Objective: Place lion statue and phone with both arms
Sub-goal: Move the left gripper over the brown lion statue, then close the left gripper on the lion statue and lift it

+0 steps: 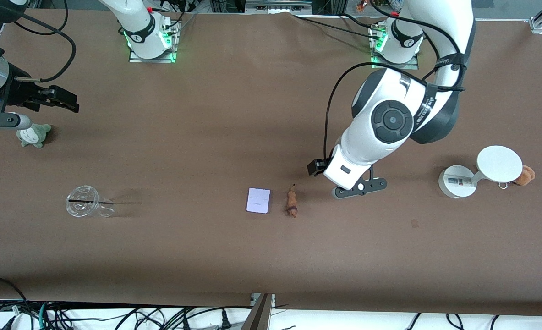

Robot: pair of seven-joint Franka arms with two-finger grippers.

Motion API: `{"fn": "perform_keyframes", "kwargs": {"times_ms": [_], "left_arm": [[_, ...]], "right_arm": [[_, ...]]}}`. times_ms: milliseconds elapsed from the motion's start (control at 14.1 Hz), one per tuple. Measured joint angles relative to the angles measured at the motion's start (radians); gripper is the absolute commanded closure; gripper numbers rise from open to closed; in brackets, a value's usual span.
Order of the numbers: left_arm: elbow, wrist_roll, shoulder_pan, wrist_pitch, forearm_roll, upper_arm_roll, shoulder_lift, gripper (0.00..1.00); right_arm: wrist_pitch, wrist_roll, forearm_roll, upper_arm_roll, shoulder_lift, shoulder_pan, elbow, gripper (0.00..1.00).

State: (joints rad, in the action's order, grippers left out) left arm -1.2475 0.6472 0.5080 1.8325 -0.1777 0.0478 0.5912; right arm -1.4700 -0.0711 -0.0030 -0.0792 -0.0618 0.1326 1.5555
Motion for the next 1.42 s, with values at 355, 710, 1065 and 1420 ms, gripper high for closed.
{"fn": "perform_keyframes", "kwargs": {"times_ms": [355, 710, 1065, 1420], "left_arm": [[-0.105, 0.109, 0.098, 0.234, 0.019, 0.001, 0.071, 0.00], [-0.123, 0.266, 0.181, 0.430, 0.231, 0.001, 0.197, 0.00], [-0.102, 0.292, 0.185, 0.558, 0.287, 0.022, 0.269, 0.00], [-0.004, 0.291, 0.181, 0.587, 0.287, 0.047, 0.356, 0.00]], "right_arm": [[0.000, 0.000, 0.000, 0.000, 0.000, 0.000, 0.000, 0.00], [0.000, 0.000, 0.000, 0.000, 0.000, 0.000, 0.000, 0.00], [0.000, 0.000, 0.001, 0.000, 0.000, 0.000, 0.000, 0.00], [0.000, 0.000, 0.002, 0.000, -0.001, 0.000, 0.000, 0.00]]}}
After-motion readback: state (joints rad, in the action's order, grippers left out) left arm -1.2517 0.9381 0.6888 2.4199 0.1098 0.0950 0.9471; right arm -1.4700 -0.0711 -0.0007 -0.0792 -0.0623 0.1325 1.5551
